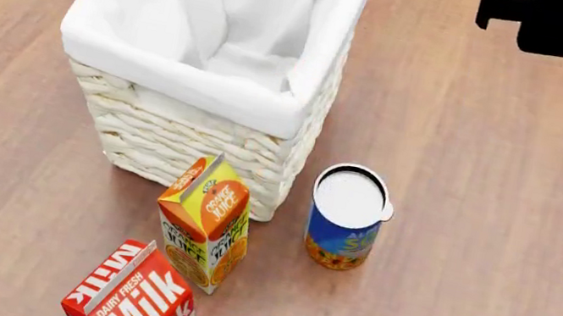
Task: Pick up the butter and put it in the basket.
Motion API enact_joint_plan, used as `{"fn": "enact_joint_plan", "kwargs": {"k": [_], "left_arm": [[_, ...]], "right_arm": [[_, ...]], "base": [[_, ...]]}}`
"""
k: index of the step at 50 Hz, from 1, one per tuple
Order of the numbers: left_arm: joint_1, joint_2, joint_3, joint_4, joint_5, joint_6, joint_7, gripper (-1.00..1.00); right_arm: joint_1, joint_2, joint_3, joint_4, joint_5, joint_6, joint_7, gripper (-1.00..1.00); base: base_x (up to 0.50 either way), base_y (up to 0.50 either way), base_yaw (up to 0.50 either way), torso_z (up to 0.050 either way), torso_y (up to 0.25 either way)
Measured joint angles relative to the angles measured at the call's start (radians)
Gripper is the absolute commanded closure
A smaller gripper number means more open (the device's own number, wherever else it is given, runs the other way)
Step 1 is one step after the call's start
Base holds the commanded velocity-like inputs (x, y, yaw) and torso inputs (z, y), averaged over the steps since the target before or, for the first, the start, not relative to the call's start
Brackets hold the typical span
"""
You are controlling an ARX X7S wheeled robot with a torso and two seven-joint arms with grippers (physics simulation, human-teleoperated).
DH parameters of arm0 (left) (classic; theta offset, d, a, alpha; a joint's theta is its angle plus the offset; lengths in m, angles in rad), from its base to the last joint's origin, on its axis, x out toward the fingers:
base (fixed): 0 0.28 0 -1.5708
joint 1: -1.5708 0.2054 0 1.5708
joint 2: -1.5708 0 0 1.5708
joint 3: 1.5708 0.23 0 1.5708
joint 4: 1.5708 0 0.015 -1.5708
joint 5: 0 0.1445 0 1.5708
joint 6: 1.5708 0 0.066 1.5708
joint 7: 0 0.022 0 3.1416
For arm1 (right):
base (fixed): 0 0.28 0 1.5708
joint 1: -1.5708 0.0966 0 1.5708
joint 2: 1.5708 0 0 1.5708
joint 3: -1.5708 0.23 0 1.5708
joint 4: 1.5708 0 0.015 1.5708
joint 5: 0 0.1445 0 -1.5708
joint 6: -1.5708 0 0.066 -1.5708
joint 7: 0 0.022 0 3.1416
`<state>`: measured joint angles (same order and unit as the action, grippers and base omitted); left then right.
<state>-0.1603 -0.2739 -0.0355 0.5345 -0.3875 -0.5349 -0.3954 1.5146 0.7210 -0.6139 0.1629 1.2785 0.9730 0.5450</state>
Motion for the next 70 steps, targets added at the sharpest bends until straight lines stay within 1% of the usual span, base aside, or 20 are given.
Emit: {"fn": "enact_joint_plan", "kwargs": {"k": [10, 21, 28, 41, 59, 70], "left_arm": [[0.004, -0.002, 0.011, -0.001, 0.003, 0.007, -0.001, -1.00], [0.007, -0.007, 0.013, 0.002, 0.000, 0.008, -0.004, -1.00], [0.005, -0.009, 0.012, 0.002, -0.004, 0.008, -0.006, -1.00], [0.003, -0.012, 0.011, 0.006, -0.013, 0.004, -0.014, -1.00], [0.005, -0.014, 0.016, 0.015, -0.019, -0.001, -0.027, -1.00], [0.005, -0.016, 0.016, 0.022, -0.026, -0.005, -0.035, -1.00]], "right_arm": [[0.075, -0.090, -0.038, 0.156, -0.038, 0.012, -0.047, 1.00], [0.117, -0.151, -0.057, 0.254, -0.059, 0.017, -0.070, 1.00], [0.144, -0.198, -0.088, 0.325, -0.087, 0.009, -0.119, 1.00], [0.206, -0.311, -0.172, 0.491, -0.160, -0.025, -0.269, 1.00], [0.290, -0.466, -0.282, 0.721, -0.247, -0.079, -0.521, 1.00], [0.328, -0.564, -0.340, 0.855, -0.301, -0.142, -0.686, 1.00]], "base": [[0.00, 0.00, 0.00, 0.001, 0.001], [0.00, 0.00, 0.00, 0.000, 0.002], [0.00, 0.00, 0.00, 0.001, 0.001], [0.00, 0.00, 0.00, 0.000, 0.002], [0.00, 0.00, 0.00, 0.001, 0.001], [0.00, 0.00, 0.00, 0.000, 0.001]]}}
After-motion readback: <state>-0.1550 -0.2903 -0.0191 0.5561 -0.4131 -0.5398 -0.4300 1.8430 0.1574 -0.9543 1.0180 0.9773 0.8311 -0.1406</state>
